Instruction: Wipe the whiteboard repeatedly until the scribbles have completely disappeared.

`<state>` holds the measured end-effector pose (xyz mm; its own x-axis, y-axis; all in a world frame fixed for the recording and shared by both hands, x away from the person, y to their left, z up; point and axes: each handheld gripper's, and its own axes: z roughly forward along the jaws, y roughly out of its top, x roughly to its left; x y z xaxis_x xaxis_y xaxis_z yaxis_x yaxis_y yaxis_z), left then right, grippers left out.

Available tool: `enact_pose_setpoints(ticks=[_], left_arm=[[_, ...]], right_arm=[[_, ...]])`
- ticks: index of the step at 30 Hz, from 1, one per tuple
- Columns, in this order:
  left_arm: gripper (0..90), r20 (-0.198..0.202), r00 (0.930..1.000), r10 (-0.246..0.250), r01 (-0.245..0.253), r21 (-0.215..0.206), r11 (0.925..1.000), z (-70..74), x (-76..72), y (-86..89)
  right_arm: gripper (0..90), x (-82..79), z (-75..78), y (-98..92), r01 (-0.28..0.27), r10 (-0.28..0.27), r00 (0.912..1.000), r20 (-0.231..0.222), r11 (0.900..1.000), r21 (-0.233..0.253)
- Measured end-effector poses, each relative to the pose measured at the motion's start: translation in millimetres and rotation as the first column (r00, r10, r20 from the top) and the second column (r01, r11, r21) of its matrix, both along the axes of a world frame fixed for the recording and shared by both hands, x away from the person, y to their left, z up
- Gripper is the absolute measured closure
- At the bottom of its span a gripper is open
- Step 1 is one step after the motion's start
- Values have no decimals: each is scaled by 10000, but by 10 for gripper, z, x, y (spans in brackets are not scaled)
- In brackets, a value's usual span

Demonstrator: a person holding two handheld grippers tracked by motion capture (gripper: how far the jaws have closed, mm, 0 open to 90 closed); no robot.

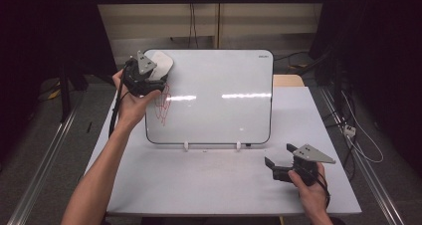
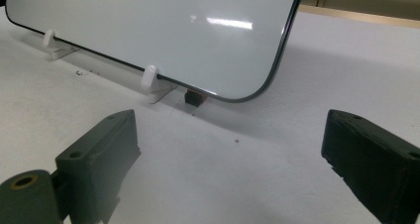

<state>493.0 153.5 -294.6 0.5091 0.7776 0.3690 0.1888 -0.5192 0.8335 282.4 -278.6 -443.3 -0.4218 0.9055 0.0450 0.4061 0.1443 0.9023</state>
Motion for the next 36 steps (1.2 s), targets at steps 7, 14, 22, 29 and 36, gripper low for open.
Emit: enact_pose_setpoints(ticks=[7, 14, 22, 29, 36], left_arm=[[307, 32, 9999, -157, 157, 77, 9998, -93, -71, -49], [307, 11, 9995, -312, 312, 211, 9993, -168, -152, -109], [308, 25, 9990, -449, 448, 255, 9987, -192, -179, -132], [309, -88, 9991, -411, 411, -67, 9991, -122, -113, -82], [309, -128, 9994, -336, 333, -247, 9991, -47, -41, -39]], right_arm=[[73, 6, 0, 8, -53, 53, 10000, 16, 10000, 4], [73, 12, -2, 17, -74, 74, 10000, -15, 10000, 1], [74, 19, -4, 19, -68, 68, 10000, -35, 10000, 18], [74, 16, -8, 3, -50, 50, 10000, -54, 10000, 35], [73, 2, -4, -3, -33, 33, 10000, -36, 10000, 57]])
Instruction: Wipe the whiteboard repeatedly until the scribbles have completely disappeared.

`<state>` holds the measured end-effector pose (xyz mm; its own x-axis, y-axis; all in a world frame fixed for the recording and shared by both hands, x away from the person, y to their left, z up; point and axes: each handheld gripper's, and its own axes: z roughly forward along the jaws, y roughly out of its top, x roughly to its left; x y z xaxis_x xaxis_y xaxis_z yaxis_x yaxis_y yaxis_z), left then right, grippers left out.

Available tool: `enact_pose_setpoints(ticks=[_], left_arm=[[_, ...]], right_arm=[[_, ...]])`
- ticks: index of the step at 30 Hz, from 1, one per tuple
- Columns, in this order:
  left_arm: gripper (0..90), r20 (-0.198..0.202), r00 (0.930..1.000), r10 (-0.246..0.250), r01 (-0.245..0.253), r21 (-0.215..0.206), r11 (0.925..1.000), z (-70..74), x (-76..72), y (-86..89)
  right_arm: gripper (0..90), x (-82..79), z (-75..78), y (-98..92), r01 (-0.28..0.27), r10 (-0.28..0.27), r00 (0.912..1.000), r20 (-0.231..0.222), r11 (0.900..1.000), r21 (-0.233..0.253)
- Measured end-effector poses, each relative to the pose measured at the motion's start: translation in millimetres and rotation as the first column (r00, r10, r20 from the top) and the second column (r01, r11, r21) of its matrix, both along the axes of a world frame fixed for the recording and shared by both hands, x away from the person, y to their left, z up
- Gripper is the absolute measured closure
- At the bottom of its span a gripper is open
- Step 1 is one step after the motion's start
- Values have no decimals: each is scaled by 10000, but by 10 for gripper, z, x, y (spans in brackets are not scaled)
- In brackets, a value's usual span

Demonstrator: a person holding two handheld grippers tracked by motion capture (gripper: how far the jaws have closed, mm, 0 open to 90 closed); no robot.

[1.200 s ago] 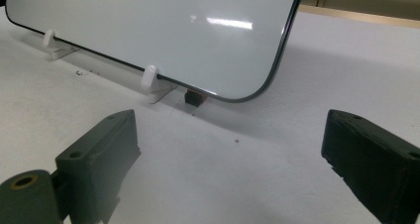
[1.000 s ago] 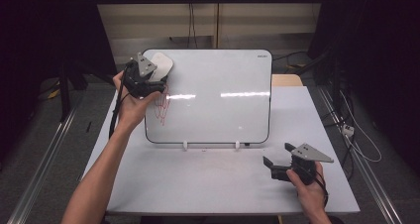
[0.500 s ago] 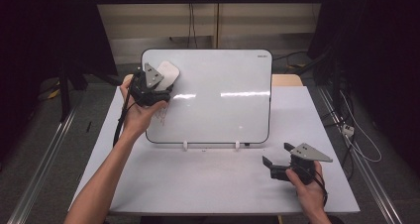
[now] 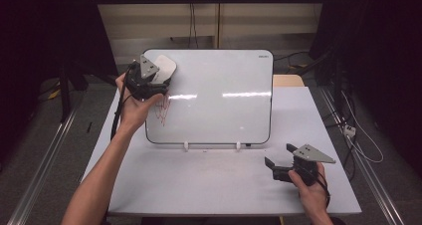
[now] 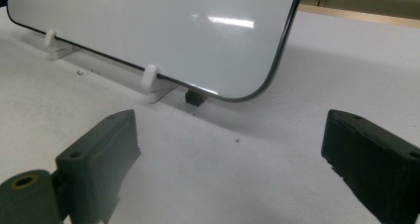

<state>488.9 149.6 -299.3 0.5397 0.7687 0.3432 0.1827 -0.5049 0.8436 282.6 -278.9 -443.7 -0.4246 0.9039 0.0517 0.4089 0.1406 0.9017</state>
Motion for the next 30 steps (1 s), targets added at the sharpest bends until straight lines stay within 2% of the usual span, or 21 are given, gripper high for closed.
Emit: enact_pose_setpoints(ticks=[3, 5, 9, 11, 17, 18, 23, 24, 26, 27, 30], left_arm=[[310, 38, 10000, 11, -11, 58, 10000, -7, -6, -1], [310, 164, 9999, 29, -33, 273, 9996, -16, -34, -14], [310, 148, 9999, -78, 70, 545, 9985, -116, -99, -82], [310, 241, 9997, -84, 72, 509, 9987, -157, -136, -113], [308, 39, 9991, -412, 409, 639, 9971, -250, -220, -202], [308, 47, 9990, -438, 433, 785, 9960, -260, -235, -211], [304, -61, 9982, -592, 594, 629, 9962, -338, -294, -258], [304, -88, 9979, -644, 649, 724, 9953, -333, -296, -250], [304, -82, 9976, -683, 687, 602, 9958, -331, -285, -243], [305, -55, 9975, -709, 712, 796, 9943, -322, -282, -238], [306, -154, 9967, -793, 801, 601, 9950, -313, -274, -230]], right_arm=[[73, -2, 1, -1, -2, 2, 10000, 26, 10000, -2], [73, -1, 0, 0, 2, -2, 10000, 3, 10000, 4], [72, -2, 1, 4, -5, 5, 10000, 13, 10000, -35], [73, -2, 4, 7, -12, 12, 10000, 37, 10000, -50], [73, 10, 4, 29, -41, 41, 10000, 6, 10000, -43], [73, 14, 2, 28, -59, 59, 10000, 11, 10000, -75], [73, 14, 0, 25, -38, 38, 10000, 14, 10000, -74], [73, 13, 0, 24, -34, 34, 10000, 9, 10000, -67], [73, 12, 1, 23, -33, 33, 10000, 11, 10000, -57], [73, 12, 0, 22, -40, 41, 10000, 15, 10000, -53], [73, 12, -2, 15, -41, 41, 10000, 16, 10000, -55]])
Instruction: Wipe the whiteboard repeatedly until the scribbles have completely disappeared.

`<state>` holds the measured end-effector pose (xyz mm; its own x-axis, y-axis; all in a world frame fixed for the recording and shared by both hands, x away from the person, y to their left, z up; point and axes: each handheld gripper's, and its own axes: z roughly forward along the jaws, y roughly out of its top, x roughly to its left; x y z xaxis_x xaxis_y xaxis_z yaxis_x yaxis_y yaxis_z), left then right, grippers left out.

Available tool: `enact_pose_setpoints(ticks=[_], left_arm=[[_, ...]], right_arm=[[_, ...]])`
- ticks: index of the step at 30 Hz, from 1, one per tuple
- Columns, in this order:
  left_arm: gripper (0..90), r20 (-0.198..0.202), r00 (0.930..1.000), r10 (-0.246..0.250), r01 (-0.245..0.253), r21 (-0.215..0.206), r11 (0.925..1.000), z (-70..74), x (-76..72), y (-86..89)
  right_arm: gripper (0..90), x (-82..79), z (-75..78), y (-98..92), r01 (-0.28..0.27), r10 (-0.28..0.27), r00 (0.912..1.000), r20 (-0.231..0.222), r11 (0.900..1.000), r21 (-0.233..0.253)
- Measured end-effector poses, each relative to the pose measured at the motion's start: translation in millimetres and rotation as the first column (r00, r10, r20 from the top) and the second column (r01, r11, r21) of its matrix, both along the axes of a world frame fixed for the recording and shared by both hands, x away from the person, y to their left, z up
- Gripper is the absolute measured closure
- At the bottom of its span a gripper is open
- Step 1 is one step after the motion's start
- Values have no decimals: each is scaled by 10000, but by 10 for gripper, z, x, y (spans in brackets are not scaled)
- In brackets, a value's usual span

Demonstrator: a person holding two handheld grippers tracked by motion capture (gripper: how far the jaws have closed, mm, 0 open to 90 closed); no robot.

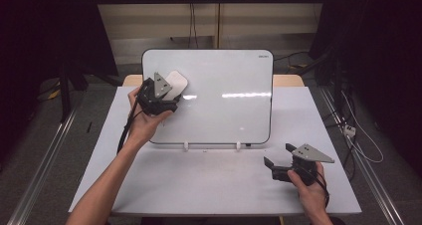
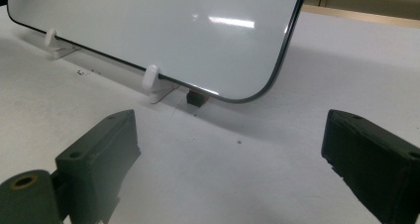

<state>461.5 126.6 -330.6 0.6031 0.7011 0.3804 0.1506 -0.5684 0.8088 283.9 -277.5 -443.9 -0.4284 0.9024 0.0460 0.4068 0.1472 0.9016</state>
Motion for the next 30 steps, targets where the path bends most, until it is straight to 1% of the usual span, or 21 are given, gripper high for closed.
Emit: enact_pose_setpoints(ticks=[1, 4, 6, 7, 8, 10, 12, 14, 15, 17, 18, 19, 20, 21, 23, 24, 26, 28, 29, 30], left_arm=[[306, 83, 10000, 46, -47, 89, 9999, 10, 4, 13], [307, 11, 9998, 177, -177, -137, 9998, 49, 39, 74], [308, 52, 9996, 294, -293, -150, 9995, 83, 70, 126], [308, 9, 9994, 336, -336, -246, 9991, 97, 82, 150], [308, -21, 9993, 360, -361, -202, 9991, 116, 96, 182], [308, -46, 9988, 483, -485, -419, 9979, 137, 121, 229], [308, -82, 9985, 549, -552, -446, 9975, 155, 133, 261], [308, -98, 9980, 618, -623, -675, 9958, 150, 130, 268], [309, -60, 9980, 626, -628, -520, 9967, 150, 125, 268], [308, -23, 9973, 736, -736, -636, 9953, 134, 112, 252], [308, -46, 9972, 751, -753, -599, 9954, 132, 105, 254], [307, -85, 9966, 817, -821, -687, 9943, 113, 100, 248], [306, -250, 9961, 846, -863, -752, 9934, 101, 94, 248], [305, -241, 9958, 886, -901, -722, 9933, 88, 87, 246], [302, -370, 9958, 838, -867, -860, 9925, 54, 68, 230], [302, -507, 9958, 761, -800, -797, 9936, 33, 58, 217], [301, -583, 9961, 655, -698, -746, 9948, -22, 28, 179], [301, -560, 9969, 555, -598, -773, 9952, -68, -9, 146], [301, -651, 9966, 497, -544, -740, 9958, -84, -32, 137], [300, -650, 9971, 401, -443, -639, 9970, -111, -54, 119]], right_arm=[[73, 0, 0, 0, 0, 0, 10000, 0, 10000, 0], [73, -7, 0, -9, 39, -39, 10000, -24, 10000, 6], [73, -13, 1, -14, 63, -62, 10000, -14, 10000, 44], [73, -15, 2, -16, 58, -58, 10000, -3, 10000, 41], [73, -18, 2, -19, 49, -49, 10000, 11, 10000, 12], [73, -18, 2, -18, 55, -55, 10000, 9, 10000, 15], [73, -17, 3, -16, 57, -57, 10000, 9, 10000, 22], [73, -17, 3, -13, 56, -56, 10000, -15, 10000, 27], [73, -16, 2, -13, 51, -51, 10000, -4, 10000, 23], [73, -16, 2, -15, 62, -62, 10000, -8, 10000, 31], [73, -18, 2, -17, 59, -59, 10000, 1, 10000, 23], [73, -22, 4, -17, 50, -50, 10000, 3, 10000, 24], [73, -25, 5, -16, 50, -50, 10000, 19, 10000, 28], [73, -26, 5, -17, 54, -54, 10000, 15, 10000, 23], [73, -22, 5, -14, 56, -56, 10000, 12, 10000, 5], [73, -22, 5, -14, 56, -56, 10000, 12, 10000, 5], [73, -18, 5, -4, 38, -38, 10000, 17, 10000, -9], [73, -16, 5, 5, 25, -25, 10000, 9, 10000, -17], [73, -16, 6, 8, 32, -32, 10000, 4, 10000, -24], [73, -15, 6, 9, 37, -37, 10000, -7, 10000, -21]])
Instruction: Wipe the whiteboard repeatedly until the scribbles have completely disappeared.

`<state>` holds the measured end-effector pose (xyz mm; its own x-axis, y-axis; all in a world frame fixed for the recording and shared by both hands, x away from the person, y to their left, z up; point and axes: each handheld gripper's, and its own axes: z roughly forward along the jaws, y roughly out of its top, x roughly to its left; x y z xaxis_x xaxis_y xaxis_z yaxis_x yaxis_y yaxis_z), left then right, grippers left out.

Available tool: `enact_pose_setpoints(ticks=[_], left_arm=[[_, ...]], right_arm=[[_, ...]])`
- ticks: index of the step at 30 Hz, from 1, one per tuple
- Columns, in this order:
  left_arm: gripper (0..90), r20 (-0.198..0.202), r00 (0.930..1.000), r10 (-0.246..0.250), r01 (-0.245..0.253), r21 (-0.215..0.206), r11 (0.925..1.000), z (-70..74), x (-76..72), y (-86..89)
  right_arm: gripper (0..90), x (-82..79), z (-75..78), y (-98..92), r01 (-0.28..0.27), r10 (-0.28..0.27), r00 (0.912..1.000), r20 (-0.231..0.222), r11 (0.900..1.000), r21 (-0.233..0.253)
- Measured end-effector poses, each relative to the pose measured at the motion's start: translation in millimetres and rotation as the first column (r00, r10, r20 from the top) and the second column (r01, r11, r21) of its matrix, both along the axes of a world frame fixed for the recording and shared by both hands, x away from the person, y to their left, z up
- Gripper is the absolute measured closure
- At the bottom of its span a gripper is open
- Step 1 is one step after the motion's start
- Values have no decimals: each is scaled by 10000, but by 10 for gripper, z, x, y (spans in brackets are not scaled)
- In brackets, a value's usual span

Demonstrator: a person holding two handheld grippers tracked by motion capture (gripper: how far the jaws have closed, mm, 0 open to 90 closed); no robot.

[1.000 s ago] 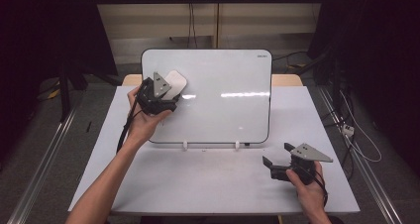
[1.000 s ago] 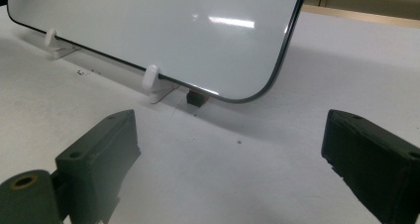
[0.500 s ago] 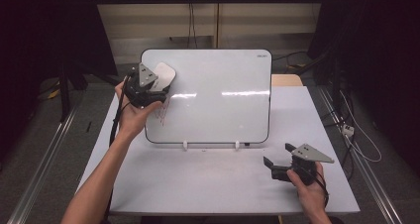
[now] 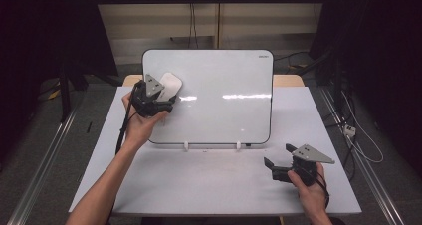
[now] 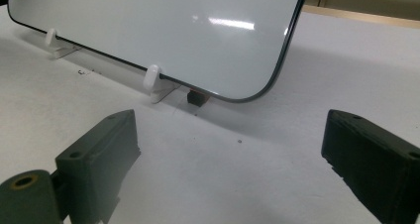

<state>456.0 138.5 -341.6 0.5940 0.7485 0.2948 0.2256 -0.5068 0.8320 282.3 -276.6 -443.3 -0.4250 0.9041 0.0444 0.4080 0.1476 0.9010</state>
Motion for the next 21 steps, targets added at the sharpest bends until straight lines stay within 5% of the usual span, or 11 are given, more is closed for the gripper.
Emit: enact_pose_setpoints(ticks=[5, 11, 21], left_arm=[[300, -64, 9995, -316, 318, 395, 9987, -121, -128, -64], [286, -18, 9999, -139, 139, 72, 9999, -142, -131, -65], [299, -107, 9998, -143, 146, 305, 9994, -114, -146, -24]], right_arm=[[73, 3, -2, -8, -14, 14, 10000, 7, 10000, 7], [73, -1, -1, -13, 20, -20, 10000, -39, 10000, 48], [73, -25, 1, -38, 91, -91, 10000, -8, 9999, 52]])
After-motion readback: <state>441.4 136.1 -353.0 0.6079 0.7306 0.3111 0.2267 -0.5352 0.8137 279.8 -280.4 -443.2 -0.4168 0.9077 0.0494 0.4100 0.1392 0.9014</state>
